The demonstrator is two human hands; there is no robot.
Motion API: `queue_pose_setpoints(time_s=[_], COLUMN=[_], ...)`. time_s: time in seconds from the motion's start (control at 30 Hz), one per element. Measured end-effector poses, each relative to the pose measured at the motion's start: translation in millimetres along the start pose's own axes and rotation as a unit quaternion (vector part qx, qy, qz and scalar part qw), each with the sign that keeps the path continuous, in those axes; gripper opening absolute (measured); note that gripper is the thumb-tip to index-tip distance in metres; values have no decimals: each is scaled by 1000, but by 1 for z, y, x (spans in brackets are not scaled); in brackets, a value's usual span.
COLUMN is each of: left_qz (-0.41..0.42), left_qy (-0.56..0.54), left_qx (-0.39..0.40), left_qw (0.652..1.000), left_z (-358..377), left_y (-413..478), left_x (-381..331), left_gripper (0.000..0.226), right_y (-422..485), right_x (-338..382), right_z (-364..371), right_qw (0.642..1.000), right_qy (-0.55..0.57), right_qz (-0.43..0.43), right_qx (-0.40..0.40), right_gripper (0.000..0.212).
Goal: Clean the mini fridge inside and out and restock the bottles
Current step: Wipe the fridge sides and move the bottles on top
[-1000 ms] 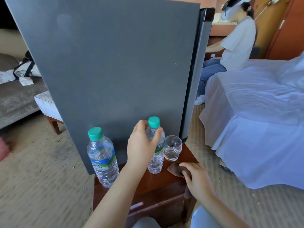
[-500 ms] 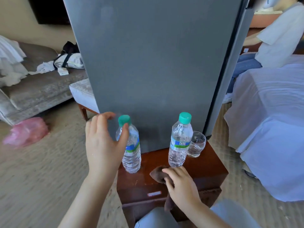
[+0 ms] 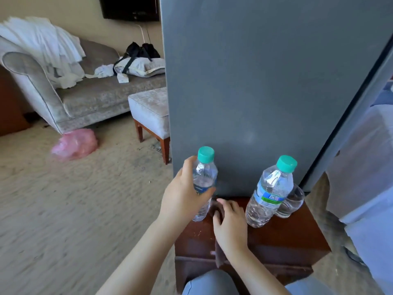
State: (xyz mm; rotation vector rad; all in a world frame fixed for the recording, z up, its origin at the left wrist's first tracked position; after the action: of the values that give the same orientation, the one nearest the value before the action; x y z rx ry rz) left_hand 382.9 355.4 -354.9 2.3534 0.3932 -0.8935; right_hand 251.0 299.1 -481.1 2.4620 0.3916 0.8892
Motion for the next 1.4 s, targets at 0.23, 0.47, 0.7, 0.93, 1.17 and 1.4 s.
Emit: queue_pose_setpoints(time_s=[0.23, 0.47, 0.7, 0.93, 1.17, 1.4], left_qz=[-43, -69, -62, 5, 26, 109], left_qy=[-10, 29, 18, -19, -12, 67], left_qx=[-69, -102, -125, -79, -44, -59], left_qw=[997, 992, 990, 997, 999, 990], left_z=[-38, -76, -94, -69, -18, -29], left_y=[-6, -7, -4, -3, -5, 6], left_x=[30, 55, 50, 14, 2, -23], left_gripper=[58, 65, 71, 73, 72, 72], right_y=[4, -8, -47, -49, -14, 69], right_x=[0, 61, 58, 17, 16, 66], right_z=[9, 43, 17, -21, -82, -166], right_qw=[999, 976, 949, 950, 974, 972], right_qy=[26, 77, 111, 45, 32, 57], right_qz=[11, -122, -223, -258, -212, -211], right_qx=[36, 163, 194, 168, 71, -83], right_gripper=[42, 36, 30, 31, 28, 31])
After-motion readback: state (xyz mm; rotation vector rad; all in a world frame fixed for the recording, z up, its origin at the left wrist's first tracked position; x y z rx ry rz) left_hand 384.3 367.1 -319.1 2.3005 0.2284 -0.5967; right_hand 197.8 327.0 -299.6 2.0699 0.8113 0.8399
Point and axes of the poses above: each hand's wrist, its own y-axis towards the middle knuckle, its own z-axis out of the palm, x = y × z, the point moved 4 cm from there along y, towards the middle knuckle, and after that the axes turned 9 degrees about -x, right-handed, at the moved point
